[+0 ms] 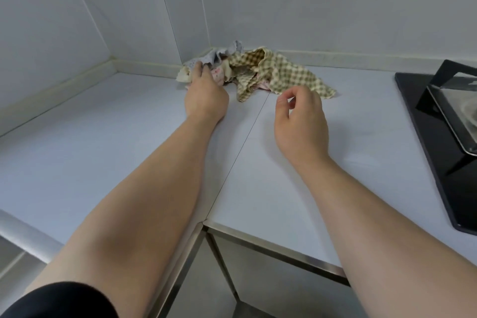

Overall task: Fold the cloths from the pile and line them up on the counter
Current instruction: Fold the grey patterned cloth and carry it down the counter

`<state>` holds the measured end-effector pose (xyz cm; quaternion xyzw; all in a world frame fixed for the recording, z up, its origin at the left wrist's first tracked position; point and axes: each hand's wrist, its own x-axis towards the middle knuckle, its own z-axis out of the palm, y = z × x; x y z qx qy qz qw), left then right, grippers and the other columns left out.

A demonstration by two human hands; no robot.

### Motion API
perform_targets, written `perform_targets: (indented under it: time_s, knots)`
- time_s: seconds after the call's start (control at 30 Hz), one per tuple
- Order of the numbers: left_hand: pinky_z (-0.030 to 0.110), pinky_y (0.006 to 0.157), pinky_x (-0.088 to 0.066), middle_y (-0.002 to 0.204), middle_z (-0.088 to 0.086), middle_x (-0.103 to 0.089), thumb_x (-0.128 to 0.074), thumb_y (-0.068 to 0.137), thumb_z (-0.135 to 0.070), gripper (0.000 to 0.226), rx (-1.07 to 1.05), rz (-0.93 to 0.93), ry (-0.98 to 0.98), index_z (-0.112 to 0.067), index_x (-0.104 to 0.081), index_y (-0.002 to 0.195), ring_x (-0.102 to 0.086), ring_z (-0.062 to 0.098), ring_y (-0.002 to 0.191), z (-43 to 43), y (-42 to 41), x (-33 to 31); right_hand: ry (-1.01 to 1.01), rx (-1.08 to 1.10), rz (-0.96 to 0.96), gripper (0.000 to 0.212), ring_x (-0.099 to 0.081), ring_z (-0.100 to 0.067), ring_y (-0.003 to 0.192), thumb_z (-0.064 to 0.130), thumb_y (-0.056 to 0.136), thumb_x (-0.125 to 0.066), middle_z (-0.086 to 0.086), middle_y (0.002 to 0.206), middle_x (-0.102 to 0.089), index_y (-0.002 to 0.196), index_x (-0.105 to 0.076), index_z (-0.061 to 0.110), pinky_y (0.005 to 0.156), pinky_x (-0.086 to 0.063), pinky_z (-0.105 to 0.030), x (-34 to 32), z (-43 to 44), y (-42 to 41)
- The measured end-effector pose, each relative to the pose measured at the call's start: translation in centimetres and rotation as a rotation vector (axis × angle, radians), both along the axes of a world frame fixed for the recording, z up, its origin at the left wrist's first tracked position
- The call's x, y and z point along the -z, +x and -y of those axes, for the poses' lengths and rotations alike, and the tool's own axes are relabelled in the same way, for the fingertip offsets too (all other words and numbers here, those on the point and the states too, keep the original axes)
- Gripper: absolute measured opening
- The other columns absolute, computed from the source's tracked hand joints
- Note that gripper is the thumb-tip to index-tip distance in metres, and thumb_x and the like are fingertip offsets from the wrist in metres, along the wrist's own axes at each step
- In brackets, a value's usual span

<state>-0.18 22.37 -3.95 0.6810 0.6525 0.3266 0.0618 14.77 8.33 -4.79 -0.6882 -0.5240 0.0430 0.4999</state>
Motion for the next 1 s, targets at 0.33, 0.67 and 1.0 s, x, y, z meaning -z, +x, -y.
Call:
perform_targets:
  time_s: [0.33, 0.67, 1.0]
  knots:
    - [0.039, 0.093, -0.045, 0.157, -0.002, -0.031, -0.048, 0.084, -0.009, 0.058, 0.037, 0.057, 0.029, -0.014, -0.047, 0.141, -0.051, 0.029, 0.127, 1.1, -0.8, -0.7, 0.039, -0.007, -0.002, 0.015, -0.058, -0.019, 0.089, 0.027, 0.101, -0.047, 0.0, 0.114, -0.052, 0.11, -0.056, 0.018, 0.072, -0.046, -0.036, -0.1, 1.5, -0.3]
    - [0.026, 0.091, -0.046, 0.131, -0.003, -0.061, -0.051, 0.088, -0.004, 0.042, 0.395, 0.047, 0.557, -0.013, -0.068, 0.124, -0.061, 0.015, 0.109, 12.6, 3.1, -8.6, -0.069, -0.142, -0.036, 0.03, -0.049, -0.014, 0.091, 0.023, 0.094, -0.059, 0.0, 0.115, -0.052, 0.123, -0.052, 0.019, 0.078, -0.038, -0.028, -3.1, 3.5, 2.2]
    - [0.005, 0.076, -0.046, 0.097, -0.006, -0.073, -0.068, 0.084, -0.01, 0.015, 0.549, 0.208, 0.679, -0.013, -0.08, 0.093, -0.064, 0.005, 0.079, 21.4, 4.7, -14.4, 0.106, -0.22, -0.056, 0.065, -0.052, -0.017, 0.115, 0.021, 0.082, -0.071, 0.004, 0.133, -0.043, 0.14, -0.04, 0.025, 0.093, -0.049, -0.036, -9.1, 11.3, 5.9]
